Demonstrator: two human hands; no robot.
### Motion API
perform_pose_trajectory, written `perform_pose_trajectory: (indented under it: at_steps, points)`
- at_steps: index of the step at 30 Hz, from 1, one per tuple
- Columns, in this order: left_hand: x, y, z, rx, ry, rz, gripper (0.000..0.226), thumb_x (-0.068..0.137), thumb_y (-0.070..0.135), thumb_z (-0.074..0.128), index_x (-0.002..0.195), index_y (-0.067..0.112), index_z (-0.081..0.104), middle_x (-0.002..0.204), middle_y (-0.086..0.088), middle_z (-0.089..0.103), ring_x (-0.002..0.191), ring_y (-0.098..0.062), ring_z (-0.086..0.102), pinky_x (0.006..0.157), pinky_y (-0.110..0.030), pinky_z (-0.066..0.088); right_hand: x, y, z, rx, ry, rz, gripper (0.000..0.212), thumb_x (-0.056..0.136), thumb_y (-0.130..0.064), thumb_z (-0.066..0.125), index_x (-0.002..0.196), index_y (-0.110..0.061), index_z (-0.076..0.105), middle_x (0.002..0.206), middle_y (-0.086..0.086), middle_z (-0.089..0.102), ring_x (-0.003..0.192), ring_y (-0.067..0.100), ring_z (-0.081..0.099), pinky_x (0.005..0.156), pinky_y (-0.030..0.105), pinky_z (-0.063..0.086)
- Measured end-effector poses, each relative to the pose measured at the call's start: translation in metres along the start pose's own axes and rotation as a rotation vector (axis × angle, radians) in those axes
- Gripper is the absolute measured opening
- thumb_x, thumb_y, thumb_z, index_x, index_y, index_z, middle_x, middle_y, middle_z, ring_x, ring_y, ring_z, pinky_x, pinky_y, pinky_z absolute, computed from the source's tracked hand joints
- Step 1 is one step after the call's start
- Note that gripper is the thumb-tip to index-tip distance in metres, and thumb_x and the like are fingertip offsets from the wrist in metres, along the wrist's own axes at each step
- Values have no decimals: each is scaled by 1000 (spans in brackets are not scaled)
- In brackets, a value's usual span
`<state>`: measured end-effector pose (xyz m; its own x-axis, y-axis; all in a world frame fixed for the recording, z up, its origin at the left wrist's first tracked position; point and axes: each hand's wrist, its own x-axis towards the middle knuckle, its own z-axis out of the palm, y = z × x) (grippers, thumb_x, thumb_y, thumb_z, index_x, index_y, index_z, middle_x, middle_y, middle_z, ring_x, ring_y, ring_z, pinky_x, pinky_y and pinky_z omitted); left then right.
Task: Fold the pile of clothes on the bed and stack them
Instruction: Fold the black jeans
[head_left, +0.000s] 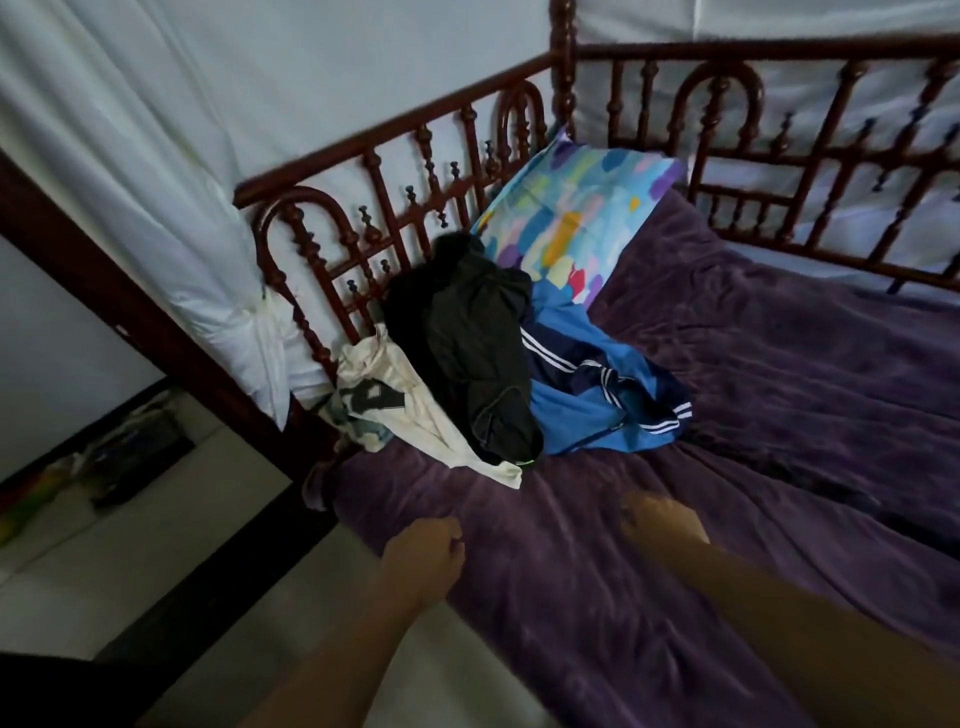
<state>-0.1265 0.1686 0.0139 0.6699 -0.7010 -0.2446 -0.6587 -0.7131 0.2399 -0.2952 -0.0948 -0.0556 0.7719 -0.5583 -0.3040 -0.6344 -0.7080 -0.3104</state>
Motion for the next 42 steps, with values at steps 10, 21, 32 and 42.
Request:
perform_pose_trajectory:
  at_steps: [10,21,32,42]
  points:
    - [175,-37,6,-2,-161,168,20,93,32,47,100,20,61,98,4,65,96,-15,60,76,-28,43,112,-5,-22,15,-131,242,41,93,-46,42,131,-33,51,128,-4,57,113,21,58,91,33,46]
    - [415,-81,48,168,-146,358,50,88,37,56,133,20,45,133,-6,44,123,-25,41,95,-37,39,275,-49,69,167,-287,446,47,91,-27,46,138,-26,42,136,2,53,121,26,53,96,38,45]
    - [445,-113,79,117,-223,471,16,93,28,51,105,20,56,105,0,62,106,-24,50,87,-36,35,322,-105,131,544,-309,616,25,81,-23,61,106,-19,64,102,9,68,101,29,63,82,33,50]
    - [413,-81,-53,-195,-38,369,23,101,30,36,108,10,47,90,-14,66,88,-36,62,69,-39,44,275,-127,-11,929,148,453,17,93,-14,58,80,-3,59,72,5,55,68,15,52,65,28,43]
